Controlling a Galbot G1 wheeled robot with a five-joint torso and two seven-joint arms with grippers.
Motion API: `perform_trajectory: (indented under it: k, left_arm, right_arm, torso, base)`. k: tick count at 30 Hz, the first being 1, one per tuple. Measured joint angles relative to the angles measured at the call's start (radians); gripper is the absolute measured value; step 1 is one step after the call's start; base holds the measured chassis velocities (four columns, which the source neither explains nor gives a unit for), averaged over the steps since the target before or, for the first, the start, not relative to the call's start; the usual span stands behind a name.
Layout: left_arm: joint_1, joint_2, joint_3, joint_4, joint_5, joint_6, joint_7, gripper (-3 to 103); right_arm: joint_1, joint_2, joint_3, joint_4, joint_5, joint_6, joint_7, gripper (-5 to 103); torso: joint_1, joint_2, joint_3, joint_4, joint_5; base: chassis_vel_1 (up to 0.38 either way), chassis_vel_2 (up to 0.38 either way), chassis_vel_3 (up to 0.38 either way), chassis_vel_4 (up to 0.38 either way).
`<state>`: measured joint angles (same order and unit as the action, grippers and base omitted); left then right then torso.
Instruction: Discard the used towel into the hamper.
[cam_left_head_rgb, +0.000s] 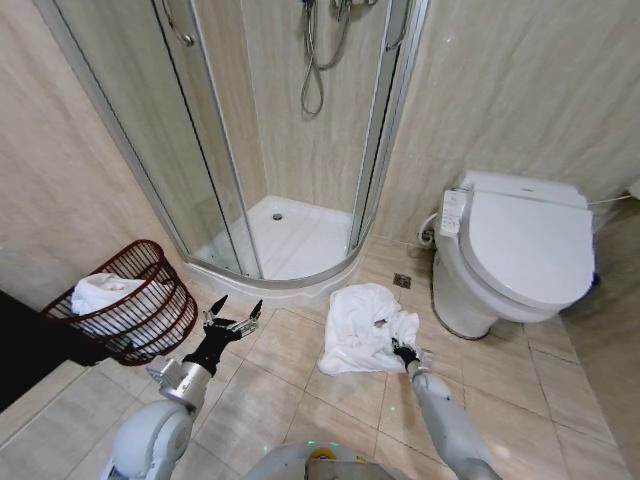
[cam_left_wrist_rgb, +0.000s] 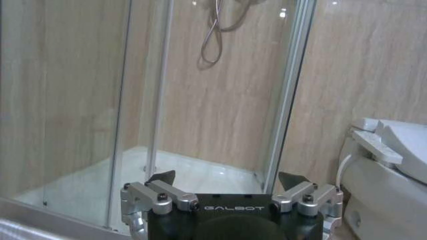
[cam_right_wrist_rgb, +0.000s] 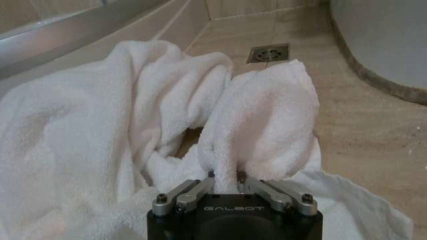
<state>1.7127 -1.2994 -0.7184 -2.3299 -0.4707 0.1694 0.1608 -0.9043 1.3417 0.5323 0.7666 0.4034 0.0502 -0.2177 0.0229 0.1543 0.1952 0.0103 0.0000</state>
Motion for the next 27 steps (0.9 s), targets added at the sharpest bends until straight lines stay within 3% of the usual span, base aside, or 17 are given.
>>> perform_trajectory:
  k: [2,21,27]
  left_arm:
    - [0.0,0.0,0.0,0.0,0.0,0.0,0.0,100]
    - [0.0,0.0,0.0,0.0,0.0,0.0,0.0,100]
    - [0.0,0.0,0.0,0.0,0.0,0.0,0.0,100]
  right_arm:
    - [-0.001,-0.002,0.001,0.0,0.0,0.0,-0.003,3]
    - [-0.019,-0.011,0.002,0.025,-0.007,-0.002,-0.002,3]
    - [-0.092,-0.03,-0.003,0.167,-0.003,-0.002,0.002,3]
  torso:
    - [0.0,0.0,0.0,0.0,0.0]
    - [0.0,0.0,0.0,0.0001,0.0]
    - [0.0,0.0,0.0,-0.0001,-0.0001]
  base:
    - [0.0,0.0,0.0,0.0]
    - [0.0,0.0,0.0,0.0]
    - [0.0,0.0,0.0,0.0]
